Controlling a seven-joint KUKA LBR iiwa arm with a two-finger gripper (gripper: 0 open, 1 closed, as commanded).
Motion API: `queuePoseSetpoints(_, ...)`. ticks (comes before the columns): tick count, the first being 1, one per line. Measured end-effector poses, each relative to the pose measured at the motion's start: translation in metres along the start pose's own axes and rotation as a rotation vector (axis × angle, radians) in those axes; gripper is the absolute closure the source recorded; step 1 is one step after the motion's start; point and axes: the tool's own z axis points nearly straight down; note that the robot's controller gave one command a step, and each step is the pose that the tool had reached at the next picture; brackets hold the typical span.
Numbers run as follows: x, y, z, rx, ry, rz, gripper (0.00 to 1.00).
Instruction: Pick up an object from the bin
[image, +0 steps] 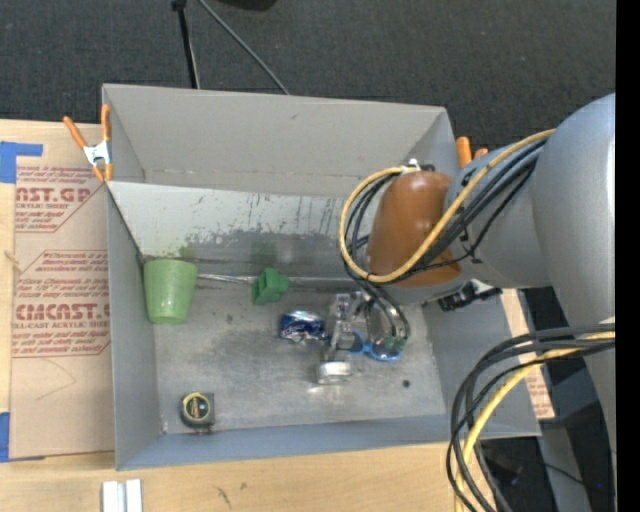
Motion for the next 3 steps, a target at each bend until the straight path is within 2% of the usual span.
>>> queuePoseSetpoints(1,0.015,0.026,-0.129,-0.002,-0.008,-0.015,1.0)
queuePoseSetpoints(2,0.017,0.026,-0.124,0.0,0.0,-0.015,0.0)
queuePoseSetpoints(3,0.046,0.005,0.0,0.001,0.009,-0.085,0.0)
